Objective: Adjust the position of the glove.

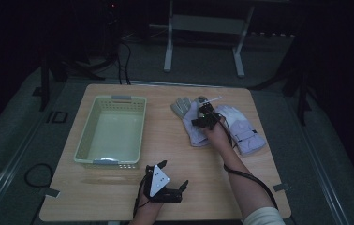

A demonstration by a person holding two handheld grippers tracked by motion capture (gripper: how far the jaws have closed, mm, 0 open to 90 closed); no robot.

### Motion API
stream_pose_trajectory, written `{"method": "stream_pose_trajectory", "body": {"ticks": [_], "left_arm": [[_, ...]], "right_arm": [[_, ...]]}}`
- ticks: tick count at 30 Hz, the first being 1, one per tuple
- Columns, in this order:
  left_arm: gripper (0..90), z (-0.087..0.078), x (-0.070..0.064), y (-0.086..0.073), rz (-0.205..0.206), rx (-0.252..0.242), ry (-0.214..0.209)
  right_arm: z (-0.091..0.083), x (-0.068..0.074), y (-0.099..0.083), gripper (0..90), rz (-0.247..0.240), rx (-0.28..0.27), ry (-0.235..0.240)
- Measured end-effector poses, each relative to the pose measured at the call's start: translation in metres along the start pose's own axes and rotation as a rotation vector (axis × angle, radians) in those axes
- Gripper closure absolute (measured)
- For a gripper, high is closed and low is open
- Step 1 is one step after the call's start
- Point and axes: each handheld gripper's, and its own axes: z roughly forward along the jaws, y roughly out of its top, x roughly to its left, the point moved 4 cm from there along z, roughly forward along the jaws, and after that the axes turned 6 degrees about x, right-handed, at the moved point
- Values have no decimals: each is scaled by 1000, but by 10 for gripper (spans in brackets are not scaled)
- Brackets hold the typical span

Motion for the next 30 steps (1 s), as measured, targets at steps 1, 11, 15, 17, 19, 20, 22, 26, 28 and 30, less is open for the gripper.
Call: {"method": "stream_pose_trajectory", "body": {"ticks": [1,11,15,17,19,20,22,26,28,30], "left_arm": [[4,0,0,0,0,0,0],[4,-1,1,0,-10,4,-3],[5,0,0,0,-5,4,2],[4,0,0,0,-1,4,7],[4,0,0,0,-1,3,7],[4,0,0,0,0,2,7],[4,0,-1,0,1,0,8],[4,-1,0,0,6,3,12],[4,-1,-1,0,7,2,12],[4,-1,-1,0,6,-1,10]], "right_arm": [[-2,0,0,731,18,1,12],[-69,9,7,879,92,-69,99],[-86,21,-1,880,101,-128,106],[-96,38,-12,880,82,-173,77],[-100,47,-19,880,83,-196,63],[-100,51,-23,880,74,-207,48],[-100,58,-30,880,89,-234,30],[-95,67,-47,881,149,-257,52],[-92,71,-54,882,170,-274,57],[-87,74,-59,882,183,-283,69]]}}
